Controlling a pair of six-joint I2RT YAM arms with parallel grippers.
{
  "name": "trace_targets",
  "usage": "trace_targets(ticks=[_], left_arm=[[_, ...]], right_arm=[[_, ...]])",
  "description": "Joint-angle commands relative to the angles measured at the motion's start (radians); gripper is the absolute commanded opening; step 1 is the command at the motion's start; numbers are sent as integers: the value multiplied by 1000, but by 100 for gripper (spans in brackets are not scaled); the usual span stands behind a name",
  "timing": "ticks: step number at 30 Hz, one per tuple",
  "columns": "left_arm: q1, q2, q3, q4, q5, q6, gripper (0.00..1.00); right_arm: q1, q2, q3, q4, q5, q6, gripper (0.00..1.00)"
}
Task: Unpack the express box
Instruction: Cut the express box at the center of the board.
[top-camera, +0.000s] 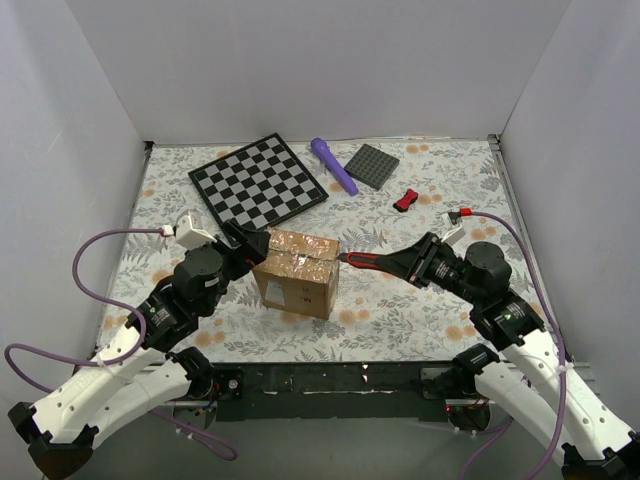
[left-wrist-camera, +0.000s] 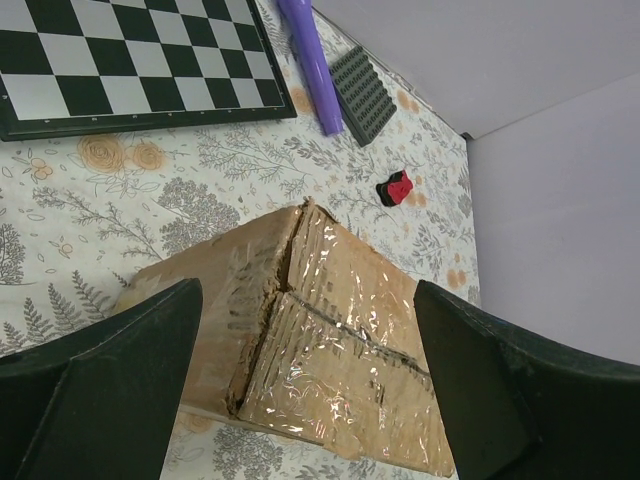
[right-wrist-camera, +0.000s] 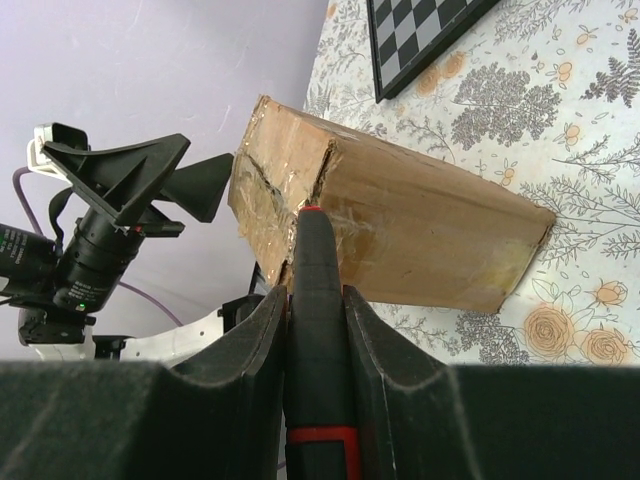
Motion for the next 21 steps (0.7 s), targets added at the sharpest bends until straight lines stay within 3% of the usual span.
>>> trace_targets(ticks=[1,13,21], left_arm=[[3,-3,-18,10,-2,-12,87],[3,-1,-51,49,53,-15,87],[3,3,-105,166,170,5,84]], right_arm=[[-1,14,41,40,-32,2,1],[-1,38,29,66,-17,7,1],[-1,64,38,59,-20,11,1]])
